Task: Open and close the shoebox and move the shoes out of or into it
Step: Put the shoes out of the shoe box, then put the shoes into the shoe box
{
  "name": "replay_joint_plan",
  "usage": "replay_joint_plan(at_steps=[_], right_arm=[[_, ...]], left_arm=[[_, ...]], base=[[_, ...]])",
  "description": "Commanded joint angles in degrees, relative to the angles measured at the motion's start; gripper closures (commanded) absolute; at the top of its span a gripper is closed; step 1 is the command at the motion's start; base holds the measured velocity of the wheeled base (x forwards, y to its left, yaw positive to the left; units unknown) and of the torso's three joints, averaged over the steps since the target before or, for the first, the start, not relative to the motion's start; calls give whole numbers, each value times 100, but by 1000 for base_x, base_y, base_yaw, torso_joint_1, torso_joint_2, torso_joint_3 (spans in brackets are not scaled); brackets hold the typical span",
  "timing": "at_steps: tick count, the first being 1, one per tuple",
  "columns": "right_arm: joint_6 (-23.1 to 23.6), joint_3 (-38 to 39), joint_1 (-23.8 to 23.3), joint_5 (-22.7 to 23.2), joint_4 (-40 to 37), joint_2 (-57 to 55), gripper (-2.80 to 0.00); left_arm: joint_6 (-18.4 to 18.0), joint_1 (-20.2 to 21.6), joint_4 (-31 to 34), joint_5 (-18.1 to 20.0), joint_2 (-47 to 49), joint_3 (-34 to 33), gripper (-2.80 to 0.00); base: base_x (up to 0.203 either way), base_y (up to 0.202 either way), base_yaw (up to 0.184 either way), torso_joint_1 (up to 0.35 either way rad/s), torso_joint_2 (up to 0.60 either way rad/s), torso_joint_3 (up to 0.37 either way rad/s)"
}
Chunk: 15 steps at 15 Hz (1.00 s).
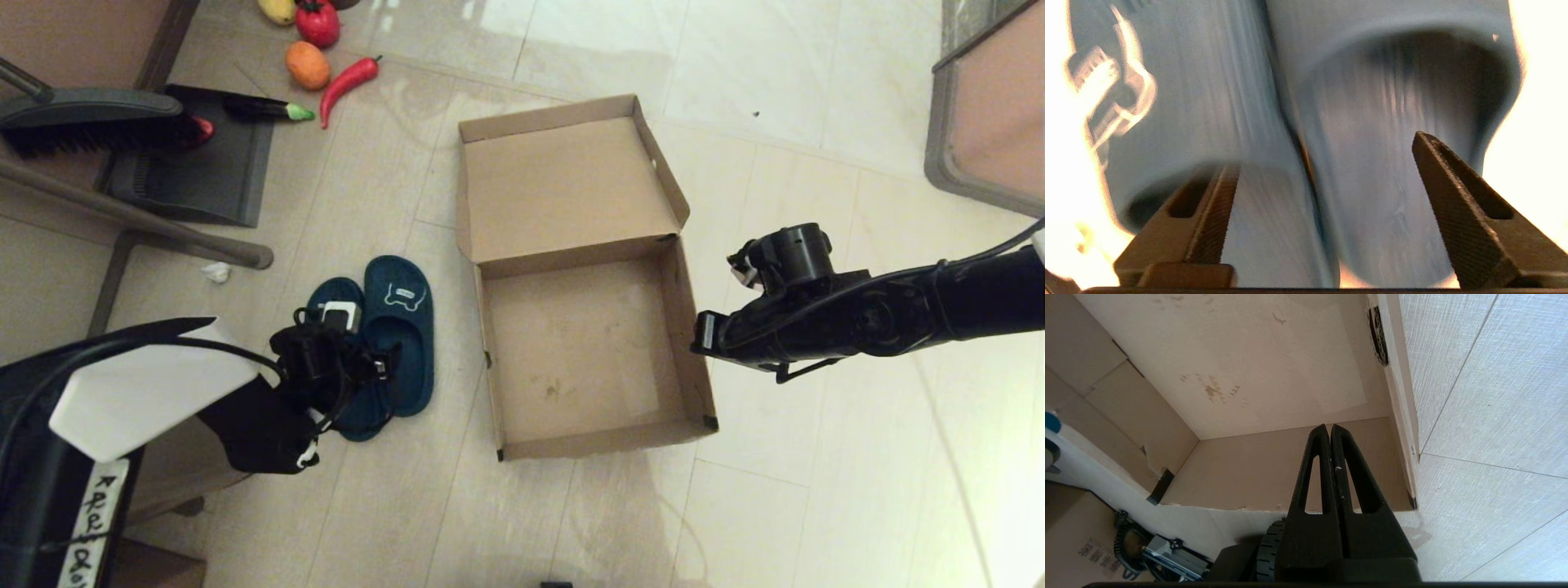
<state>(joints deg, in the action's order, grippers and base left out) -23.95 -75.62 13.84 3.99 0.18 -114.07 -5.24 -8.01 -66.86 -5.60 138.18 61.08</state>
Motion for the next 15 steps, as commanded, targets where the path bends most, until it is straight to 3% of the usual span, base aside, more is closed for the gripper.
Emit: replay_joint_plan(at_steps=[1, 6, 9, 13, 15], right_arm=[[-13, 56, 6, 6, 7, 130, 0], [-22, 135, 23, 6, 9, 227, 0], [-18, 87, -25, 48, 1, 402, 0], [100, -398, -532, 103, -37, 387, 0], [137, -522, -855, 109, -106, 255, 0]], left_arm=[[41, 31, 266, 30, 208, -44, -280], [160, 71, 343, -17, 232, -169, -280], [159, 48, 294, -36, -407, -674, -280], [153, -187, 350, -35, -1729, -1509, -280], [141, -347, 576, -93, -1758, -1108, -280]], base=[[0, 0, 0, 0, 0, 0], [0, 0, 0, 0, 0, 0], [0, 0, 0, 0, 0, 0], [0, 0, 0, 0, 0, 0], [0, 0, 0, 0, 0, 0]])
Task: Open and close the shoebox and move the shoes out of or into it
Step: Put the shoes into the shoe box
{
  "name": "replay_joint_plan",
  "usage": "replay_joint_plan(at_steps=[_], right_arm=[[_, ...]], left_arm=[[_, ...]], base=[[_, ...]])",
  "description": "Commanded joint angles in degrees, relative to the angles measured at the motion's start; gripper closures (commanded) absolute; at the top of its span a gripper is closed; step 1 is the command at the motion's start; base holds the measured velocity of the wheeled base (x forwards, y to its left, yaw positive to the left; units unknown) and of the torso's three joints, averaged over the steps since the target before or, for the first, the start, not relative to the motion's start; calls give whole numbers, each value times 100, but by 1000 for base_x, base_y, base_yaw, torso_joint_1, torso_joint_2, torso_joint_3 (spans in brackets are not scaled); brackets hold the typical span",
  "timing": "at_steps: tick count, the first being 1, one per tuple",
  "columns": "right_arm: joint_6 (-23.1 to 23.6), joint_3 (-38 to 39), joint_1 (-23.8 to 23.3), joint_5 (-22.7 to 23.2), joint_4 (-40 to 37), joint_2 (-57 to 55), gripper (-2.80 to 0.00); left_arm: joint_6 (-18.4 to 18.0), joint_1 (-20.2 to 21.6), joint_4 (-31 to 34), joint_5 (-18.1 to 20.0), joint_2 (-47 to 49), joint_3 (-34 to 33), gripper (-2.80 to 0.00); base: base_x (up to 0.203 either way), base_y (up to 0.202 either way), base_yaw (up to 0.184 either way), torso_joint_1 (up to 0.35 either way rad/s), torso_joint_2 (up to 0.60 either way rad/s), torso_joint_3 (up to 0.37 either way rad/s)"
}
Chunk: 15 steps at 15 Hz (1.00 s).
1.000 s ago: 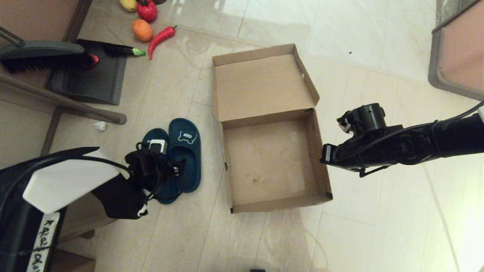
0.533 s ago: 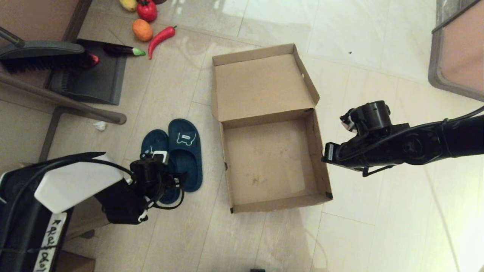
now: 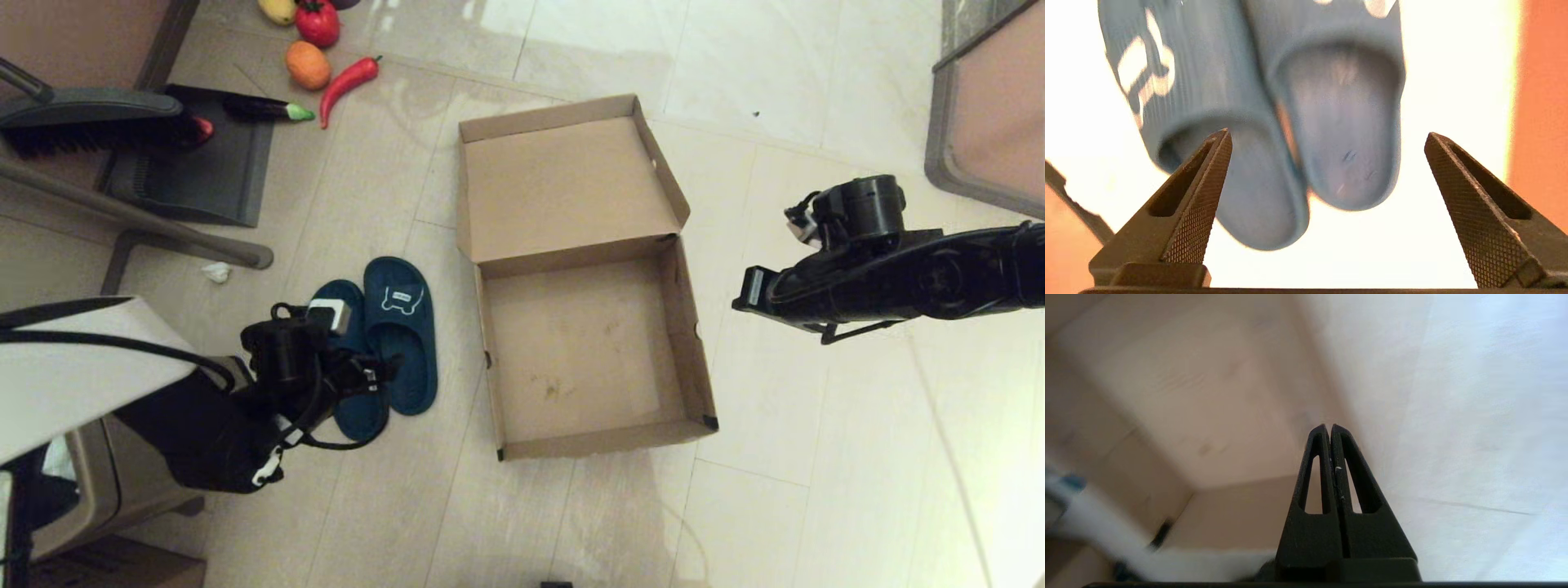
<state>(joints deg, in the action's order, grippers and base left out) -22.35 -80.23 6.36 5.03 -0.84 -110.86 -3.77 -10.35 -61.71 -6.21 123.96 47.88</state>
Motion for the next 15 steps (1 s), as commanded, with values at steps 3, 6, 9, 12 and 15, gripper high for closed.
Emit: replay_joint_plan(at_steps=[3, 6, 9, 12, 15], right_arm=[[223, 53, -447, -15, 46, -451, 0], [231, 103, -497, -3, 223, -634, 0], [233, 68, -521, 2, 406, -1052, 0], [239, 127, -434, -2, 1064, -1487, 0], [243, 328, -243, -11, 1134, -1564, 0]], left_arm=[[-116, -466, 417, -325, 175, 1296, -280], [-220, -779, 692, -468, 408, 1661, 0], [-227, -801, 706, -475, 787, 2271, 0], [-264, -795, 915, -533, 1274, 3139, 0], [-279, -820, 1252, -558, 1706, 4158, 0]], base=[[0, 0, 0, 0, 0, 0], [0, 0, 0, 0, 0, 0], [0, 0, 0, 0, 0, 0], [0, 0, 0, 0, 0, 0], [0, 0, 0, 0, 0, 0]])
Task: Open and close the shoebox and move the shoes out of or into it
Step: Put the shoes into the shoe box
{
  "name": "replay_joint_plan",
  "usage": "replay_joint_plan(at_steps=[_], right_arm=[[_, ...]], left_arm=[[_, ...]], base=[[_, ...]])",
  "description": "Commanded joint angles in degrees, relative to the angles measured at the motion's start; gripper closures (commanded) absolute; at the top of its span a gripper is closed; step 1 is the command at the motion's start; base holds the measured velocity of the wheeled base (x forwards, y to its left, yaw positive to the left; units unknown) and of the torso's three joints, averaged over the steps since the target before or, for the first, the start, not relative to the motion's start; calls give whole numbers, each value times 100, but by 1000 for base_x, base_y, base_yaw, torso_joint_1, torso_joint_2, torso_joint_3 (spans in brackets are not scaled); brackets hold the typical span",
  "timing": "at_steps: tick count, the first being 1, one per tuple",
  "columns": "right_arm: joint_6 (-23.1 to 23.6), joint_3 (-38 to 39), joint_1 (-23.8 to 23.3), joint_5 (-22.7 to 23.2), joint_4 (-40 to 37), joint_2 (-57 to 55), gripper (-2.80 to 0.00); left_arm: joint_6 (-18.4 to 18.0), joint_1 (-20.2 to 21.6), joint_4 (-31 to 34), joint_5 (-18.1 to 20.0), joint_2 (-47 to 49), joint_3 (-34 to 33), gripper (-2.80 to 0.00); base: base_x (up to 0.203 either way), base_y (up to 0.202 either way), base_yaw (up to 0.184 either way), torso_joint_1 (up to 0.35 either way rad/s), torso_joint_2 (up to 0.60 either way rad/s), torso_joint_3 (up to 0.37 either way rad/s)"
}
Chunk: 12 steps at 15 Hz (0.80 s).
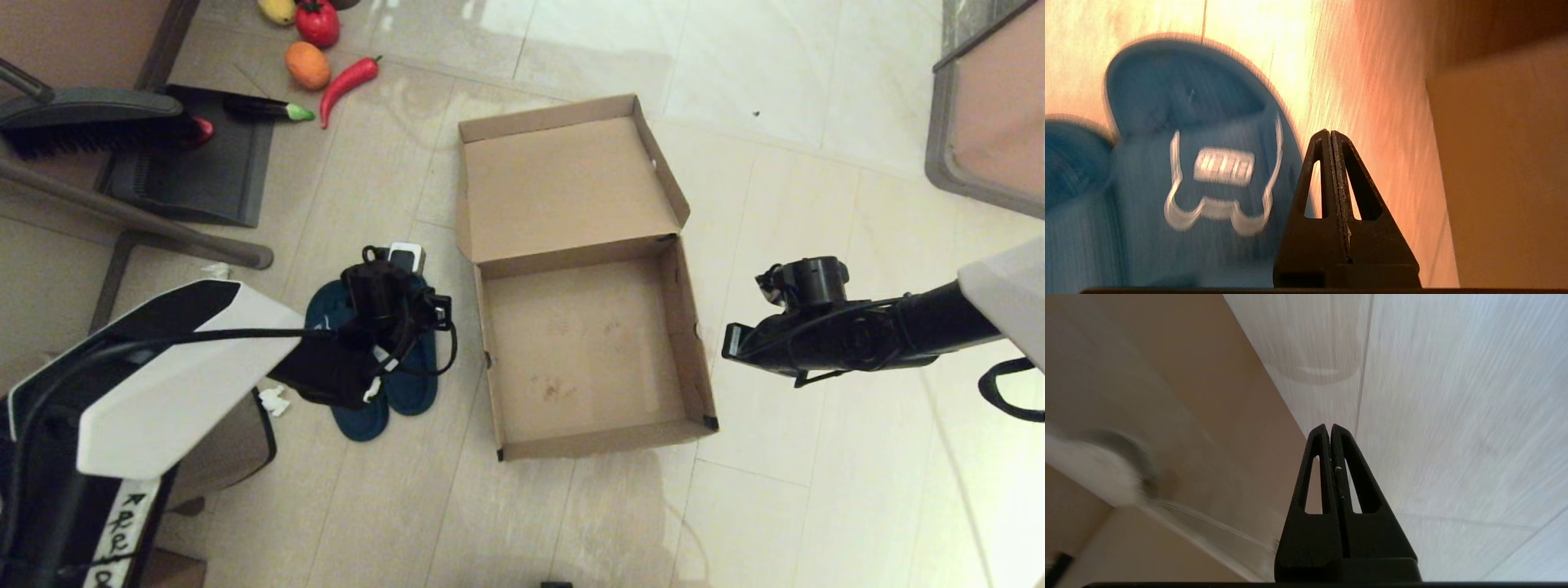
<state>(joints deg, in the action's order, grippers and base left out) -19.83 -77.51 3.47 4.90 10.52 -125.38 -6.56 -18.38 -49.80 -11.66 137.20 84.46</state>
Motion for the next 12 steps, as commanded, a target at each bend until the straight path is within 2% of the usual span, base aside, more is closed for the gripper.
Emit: replay_joint_plan(at_steps=[1, 4, 9, 12], right_arm=[[-10, 206, 115, 2, 73, -84, 0], [-4, 857, 302, -11, 408, 70, 0], [0, 2477, 570, 43, 994, 736, 0], [-7, 3191, 972, 26, 1434, 966, 0]], left_arm=[[-2, -64, 194, -17, 520, 768, 0], [-4, -202, 548, -21, 843, 1433, 0], [-10, -374, 1020, -21, 1282, 2447, 0], [-74, -403, 1236, -12, 1336, 2619, 0]], base=[[0, 0, 0, 0, 0, 0], [0, 0, 0, 0, 0, 0], [0, 0, 0, 0, 0, 0], [0, 0, 0, 0, 0, 0]])
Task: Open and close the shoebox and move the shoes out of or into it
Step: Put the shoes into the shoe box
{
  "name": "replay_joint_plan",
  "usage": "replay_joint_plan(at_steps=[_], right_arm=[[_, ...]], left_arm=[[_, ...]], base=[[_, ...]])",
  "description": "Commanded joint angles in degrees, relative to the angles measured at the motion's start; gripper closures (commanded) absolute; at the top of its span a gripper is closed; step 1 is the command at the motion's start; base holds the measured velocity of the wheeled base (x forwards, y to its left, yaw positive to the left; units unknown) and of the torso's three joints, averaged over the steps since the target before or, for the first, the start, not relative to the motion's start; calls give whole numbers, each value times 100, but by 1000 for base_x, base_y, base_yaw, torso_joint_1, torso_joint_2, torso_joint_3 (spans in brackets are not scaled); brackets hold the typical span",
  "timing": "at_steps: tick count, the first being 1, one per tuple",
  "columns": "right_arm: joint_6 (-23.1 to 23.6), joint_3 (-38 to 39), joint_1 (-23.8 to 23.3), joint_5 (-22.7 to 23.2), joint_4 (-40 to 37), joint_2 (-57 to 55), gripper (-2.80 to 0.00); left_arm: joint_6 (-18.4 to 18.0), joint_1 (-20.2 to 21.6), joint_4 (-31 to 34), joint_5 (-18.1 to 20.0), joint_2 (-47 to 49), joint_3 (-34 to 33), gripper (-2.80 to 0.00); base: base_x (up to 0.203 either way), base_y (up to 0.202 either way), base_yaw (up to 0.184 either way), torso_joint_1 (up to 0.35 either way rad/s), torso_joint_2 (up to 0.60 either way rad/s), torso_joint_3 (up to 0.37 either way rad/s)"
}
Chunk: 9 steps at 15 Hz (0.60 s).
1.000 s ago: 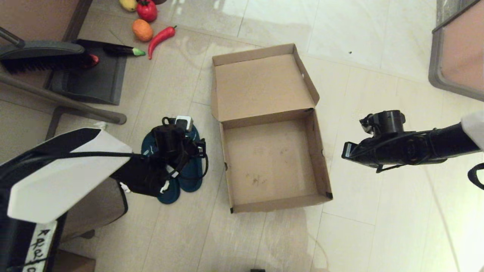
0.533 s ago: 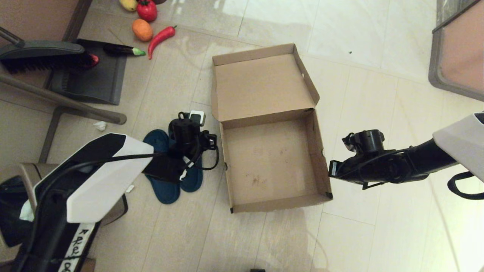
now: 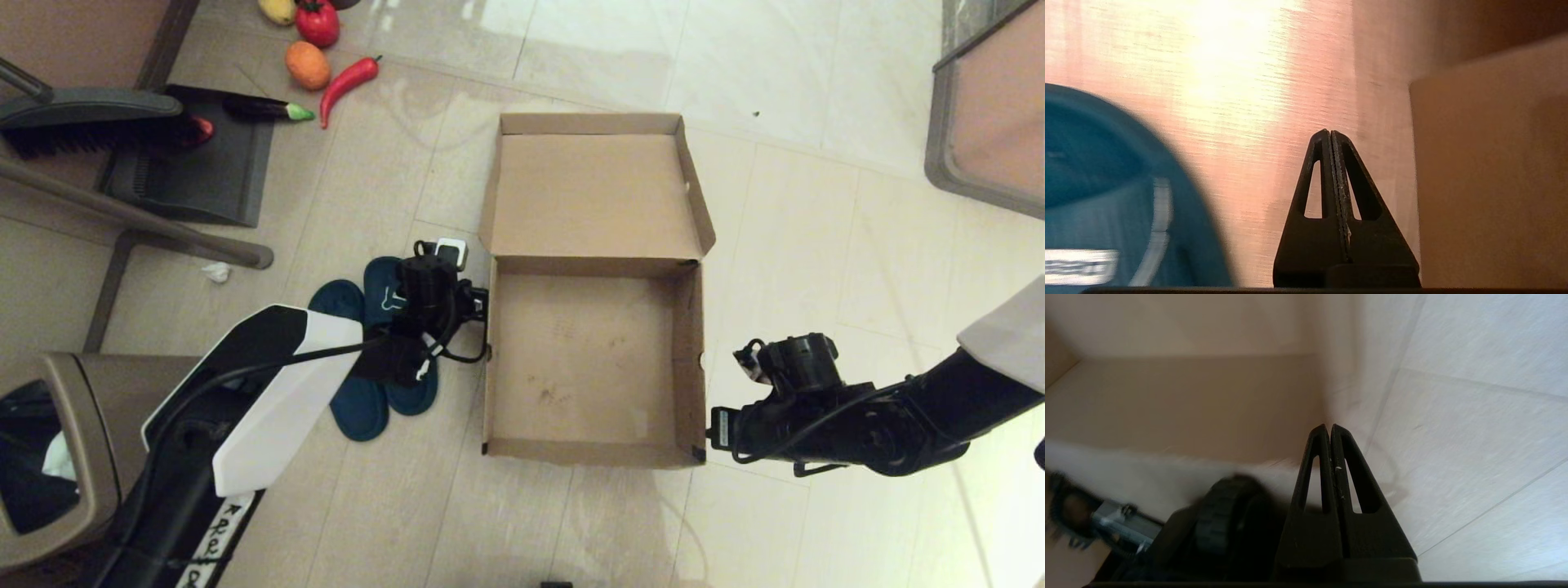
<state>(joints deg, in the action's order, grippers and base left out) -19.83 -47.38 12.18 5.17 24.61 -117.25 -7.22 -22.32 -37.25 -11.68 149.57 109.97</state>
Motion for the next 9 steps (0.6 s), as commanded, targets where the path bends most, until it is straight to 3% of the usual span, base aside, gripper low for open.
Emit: replay_joint_plan(at_steps=[1, 4, 7, 9], right_arm=[[-46, 279, 167, -6, 115, 210, 0], [-55, 414, 174, -32, 196, 255, 0], [-49, 459, -51, -8, 241, 583, 0], [-38, 508, -188, 2, 237, 748, 0]], left_arm=[[-8, 0, -27, -10, 80, 68, 0], [-41, 16, -27, -26, 38, 52, 0], [-129, 271, -9, -295, -347, -42, 0], [-135, 415, 14, -349, -882, -571, 0]], base=[[0, 0, 0, 0, 0, 0], [0, 0, 0, 0, 0, 0], [0, 0, 0, 0, 0, 0], [0, 0, 0, 0, 0, 0]])
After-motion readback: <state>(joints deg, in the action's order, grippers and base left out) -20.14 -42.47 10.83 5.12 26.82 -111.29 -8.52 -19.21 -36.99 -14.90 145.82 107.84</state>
